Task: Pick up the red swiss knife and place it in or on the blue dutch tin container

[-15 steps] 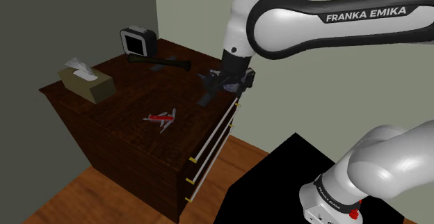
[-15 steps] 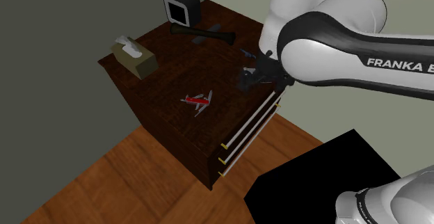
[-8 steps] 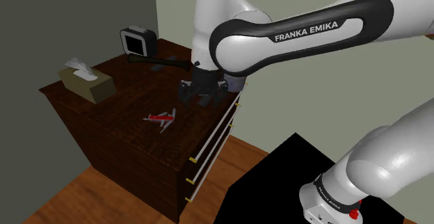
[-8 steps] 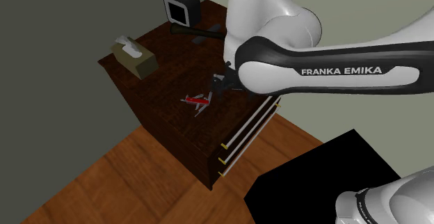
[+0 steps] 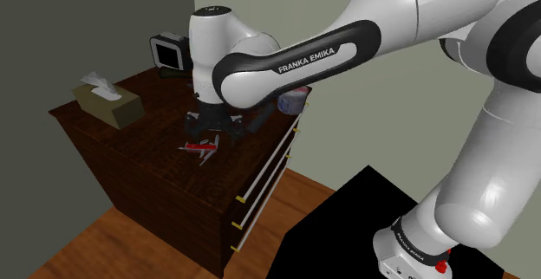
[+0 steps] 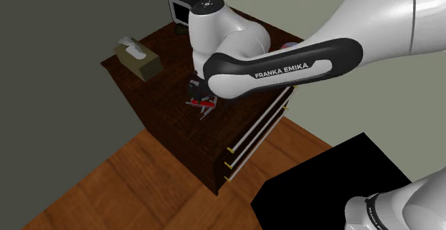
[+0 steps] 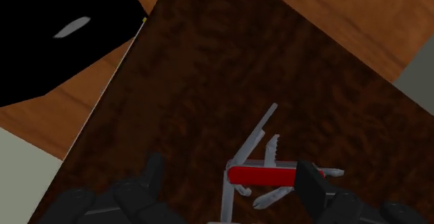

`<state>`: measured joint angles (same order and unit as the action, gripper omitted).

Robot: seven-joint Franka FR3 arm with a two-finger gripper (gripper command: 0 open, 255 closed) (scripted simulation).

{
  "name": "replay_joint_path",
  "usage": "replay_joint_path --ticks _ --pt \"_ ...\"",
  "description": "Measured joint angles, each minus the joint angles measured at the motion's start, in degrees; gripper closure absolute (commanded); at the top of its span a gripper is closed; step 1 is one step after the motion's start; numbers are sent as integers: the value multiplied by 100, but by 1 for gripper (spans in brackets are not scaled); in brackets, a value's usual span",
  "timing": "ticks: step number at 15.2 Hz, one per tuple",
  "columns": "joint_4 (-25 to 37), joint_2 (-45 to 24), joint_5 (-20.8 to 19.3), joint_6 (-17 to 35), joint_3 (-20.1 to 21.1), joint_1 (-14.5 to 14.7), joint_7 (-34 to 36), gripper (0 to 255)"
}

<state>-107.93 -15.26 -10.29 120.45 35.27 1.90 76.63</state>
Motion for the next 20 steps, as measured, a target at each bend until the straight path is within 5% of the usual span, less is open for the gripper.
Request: replay_joint_path --ticks 4,16,17,20 --pt "577 -720 -419 -19 -170 338 561 0" --pt "474 -1038 -636 354 -288 437 721 0" --pt "474 -1038 -636 354 -288 437 721 255" --pt "474 -1035 -635 354 -287 437 721 255"
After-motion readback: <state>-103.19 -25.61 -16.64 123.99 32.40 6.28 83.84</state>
